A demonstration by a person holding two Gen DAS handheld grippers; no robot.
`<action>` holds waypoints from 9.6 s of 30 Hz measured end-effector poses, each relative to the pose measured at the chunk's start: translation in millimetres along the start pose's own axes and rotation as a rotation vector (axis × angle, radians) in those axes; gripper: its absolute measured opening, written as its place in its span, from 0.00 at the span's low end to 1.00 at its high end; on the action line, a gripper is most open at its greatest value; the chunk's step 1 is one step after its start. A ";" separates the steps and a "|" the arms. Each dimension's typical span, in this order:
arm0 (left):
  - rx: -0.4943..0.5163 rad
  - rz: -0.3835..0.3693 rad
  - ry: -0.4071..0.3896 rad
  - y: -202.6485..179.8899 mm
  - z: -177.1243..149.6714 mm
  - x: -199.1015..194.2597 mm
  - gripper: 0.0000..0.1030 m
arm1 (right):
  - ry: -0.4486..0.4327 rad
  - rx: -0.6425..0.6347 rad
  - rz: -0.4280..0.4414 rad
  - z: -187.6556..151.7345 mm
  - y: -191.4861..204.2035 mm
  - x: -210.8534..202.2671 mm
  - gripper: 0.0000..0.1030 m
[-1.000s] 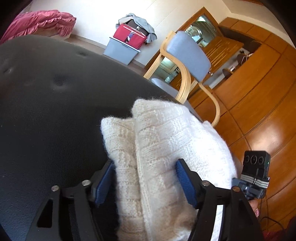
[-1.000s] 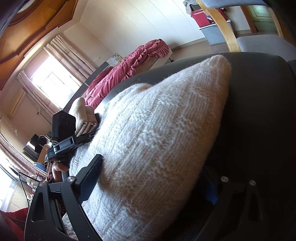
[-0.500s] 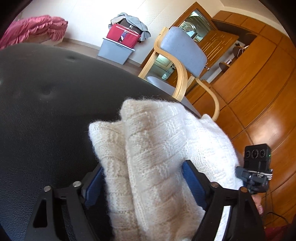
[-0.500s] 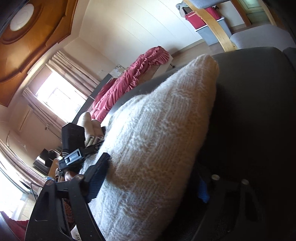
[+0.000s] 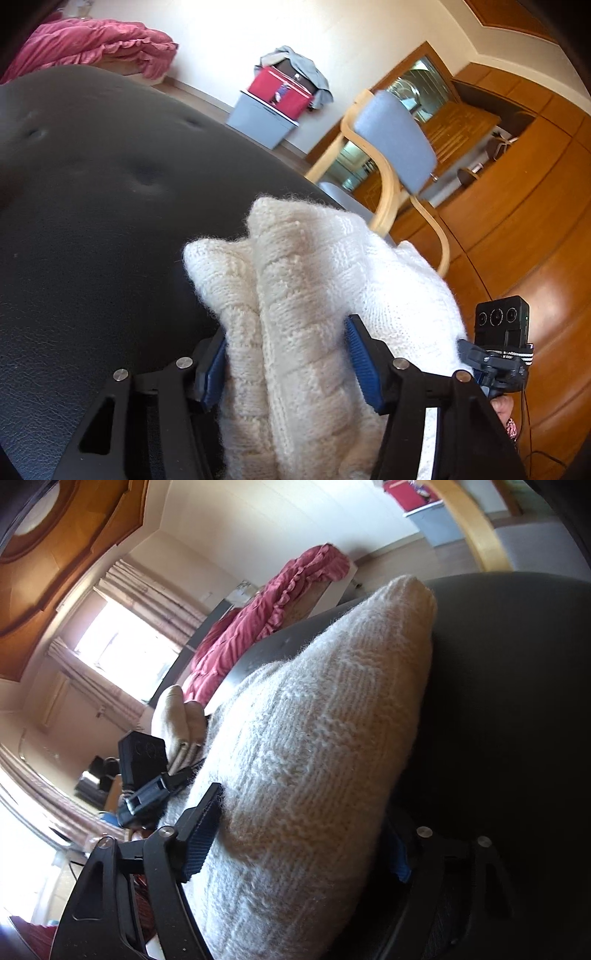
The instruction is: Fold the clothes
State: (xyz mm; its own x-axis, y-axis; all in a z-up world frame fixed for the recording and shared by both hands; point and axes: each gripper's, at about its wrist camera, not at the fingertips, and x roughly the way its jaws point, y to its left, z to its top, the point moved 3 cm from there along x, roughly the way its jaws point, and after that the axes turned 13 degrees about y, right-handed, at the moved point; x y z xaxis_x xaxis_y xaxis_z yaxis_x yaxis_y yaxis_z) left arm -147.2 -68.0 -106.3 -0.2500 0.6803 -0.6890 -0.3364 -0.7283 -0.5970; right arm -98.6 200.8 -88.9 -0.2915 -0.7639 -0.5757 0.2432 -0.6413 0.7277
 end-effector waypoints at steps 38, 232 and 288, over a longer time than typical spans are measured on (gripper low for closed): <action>0.107 0.212 -0.084 -26.2 -5.4 -4.6 0.50 | -0.084 -0.040 -0.059 0.7 4.9 8.5 0.69; -0.446 0.964 -0.706 105.0 -84.9 -246.4 0.38 | -0.075 -0.742 -0.234 13.1 280.3 246.2 0.49; -0.646 1.171 -0.458 89.4 -101.9 -194.2 0.39 | -0.057 -0.824 -0.290 -24.7 279.1 246.4 0.74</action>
State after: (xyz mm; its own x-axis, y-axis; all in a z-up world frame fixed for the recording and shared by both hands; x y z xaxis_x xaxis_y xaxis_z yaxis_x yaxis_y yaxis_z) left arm -36.2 -273.6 -67.7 -0.4011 -0.4609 -0.7917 0.7065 -0.7058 0.0530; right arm -79.7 -168.2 -36.9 -0.4864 -0.5719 -0.6605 0.7370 -0.6746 0.0414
